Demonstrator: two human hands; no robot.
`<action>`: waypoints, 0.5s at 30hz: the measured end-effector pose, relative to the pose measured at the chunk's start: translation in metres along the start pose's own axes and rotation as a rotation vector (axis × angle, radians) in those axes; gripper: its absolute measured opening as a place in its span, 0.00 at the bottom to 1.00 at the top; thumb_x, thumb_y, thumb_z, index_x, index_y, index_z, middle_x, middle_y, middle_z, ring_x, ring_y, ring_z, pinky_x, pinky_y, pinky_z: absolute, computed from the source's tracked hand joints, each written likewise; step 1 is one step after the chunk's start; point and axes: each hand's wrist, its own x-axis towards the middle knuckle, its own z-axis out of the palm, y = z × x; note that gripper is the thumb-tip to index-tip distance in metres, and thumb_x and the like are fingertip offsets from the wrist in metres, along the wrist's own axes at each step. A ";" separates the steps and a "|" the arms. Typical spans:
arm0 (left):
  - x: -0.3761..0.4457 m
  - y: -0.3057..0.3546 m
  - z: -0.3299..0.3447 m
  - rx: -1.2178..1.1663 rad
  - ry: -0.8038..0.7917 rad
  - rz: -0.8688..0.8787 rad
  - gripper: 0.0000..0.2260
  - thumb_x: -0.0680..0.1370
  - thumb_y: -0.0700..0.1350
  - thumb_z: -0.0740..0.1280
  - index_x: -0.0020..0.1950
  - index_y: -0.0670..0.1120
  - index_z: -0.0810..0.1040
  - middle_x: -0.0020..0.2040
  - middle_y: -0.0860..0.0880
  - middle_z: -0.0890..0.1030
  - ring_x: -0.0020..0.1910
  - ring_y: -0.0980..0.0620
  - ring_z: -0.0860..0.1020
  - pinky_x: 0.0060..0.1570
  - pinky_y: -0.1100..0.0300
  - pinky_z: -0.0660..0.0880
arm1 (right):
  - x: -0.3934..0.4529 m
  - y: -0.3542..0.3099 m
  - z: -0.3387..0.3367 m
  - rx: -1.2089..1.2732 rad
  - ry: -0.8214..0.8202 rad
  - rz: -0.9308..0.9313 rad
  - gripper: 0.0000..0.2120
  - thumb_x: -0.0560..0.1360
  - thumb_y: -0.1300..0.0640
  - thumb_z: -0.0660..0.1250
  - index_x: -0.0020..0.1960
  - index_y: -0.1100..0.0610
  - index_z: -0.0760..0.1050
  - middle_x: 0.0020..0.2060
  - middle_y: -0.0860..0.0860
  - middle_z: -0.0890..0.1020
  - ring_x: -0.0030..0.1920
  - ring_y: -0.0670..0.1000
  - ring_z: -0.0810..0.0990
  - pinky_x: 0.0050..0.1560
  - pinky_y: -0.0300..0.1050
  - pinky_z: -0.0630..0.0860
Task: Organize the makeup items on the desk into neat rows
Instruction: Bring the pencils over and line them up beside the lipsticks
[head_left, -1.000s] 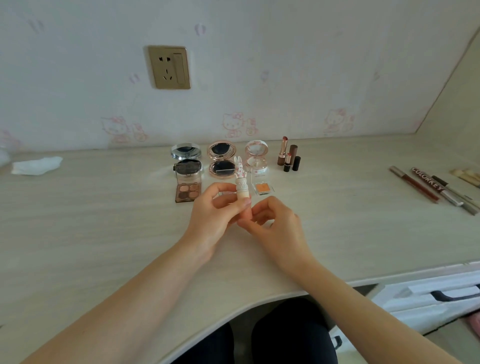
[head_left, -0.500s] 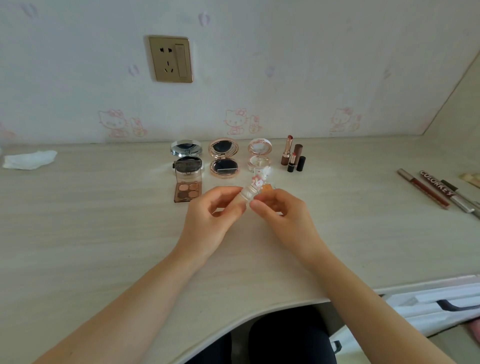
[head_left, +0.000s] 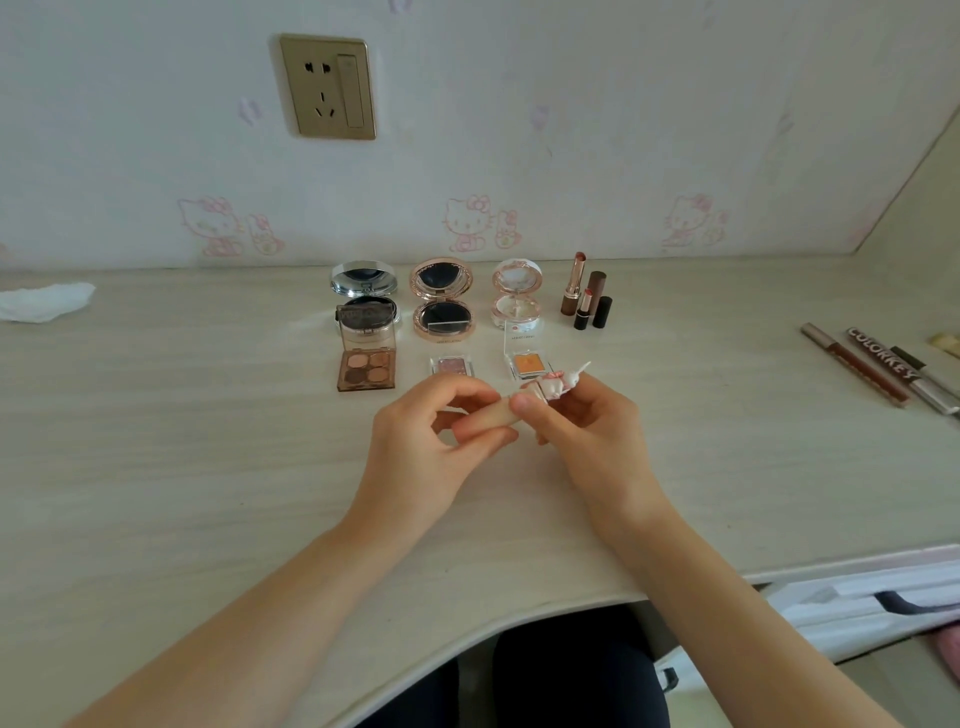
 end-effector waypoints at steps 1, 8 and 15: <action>0.000 0.001 0.000 0.009 0.001 -0.004 0.12 0.66 0.40 0.79 0.47 0.45 0.82 0.42 0.55 0.83 0.44 0.56 0.81 0.47 0.60 0.78 | 0.000 -0.001 -0.001 0.024 -0.003 0.010 0.04 0.70 0.58 0.74 0.43 0.57 0.81 0.36 0.49 0.83 0.35 0.43 0.77 0.40 0.40 0.73; 0.003 0.005 -0.005 -0.091 -0.060 -0.158 0.11 0.69 0.42 0.76 0.50 0.46 0.85 0.43 0.53 0.85 0.45 0.57 0.83 0.48 0.63 0.78 | 0.000 0.000 -0.004 0.107 -0.037 0.020 0.06 0.69 0.62 0.74 0.46 0.59 0.82 0.39 0.50 0.85 0.39 0.44 0.79 0.41 0.35 0.74; 0.000 0.005 -0.002 -0.117 -0.048 -0.182 0.10 0.68 0.39 0.76 0.48 0.45 0.84 0.41 0.52 0.85 0.42 0.56 0.83 0.45 0.64 0.78 | -0.001 -0.001 -0.004 0.206 -0.109 0.059 0.15 0.70 0.58 0.74 0.54 0.60 0.78 0.42 0.50 0.82 0.44 0.46 0.80 0.44 0.38 0.75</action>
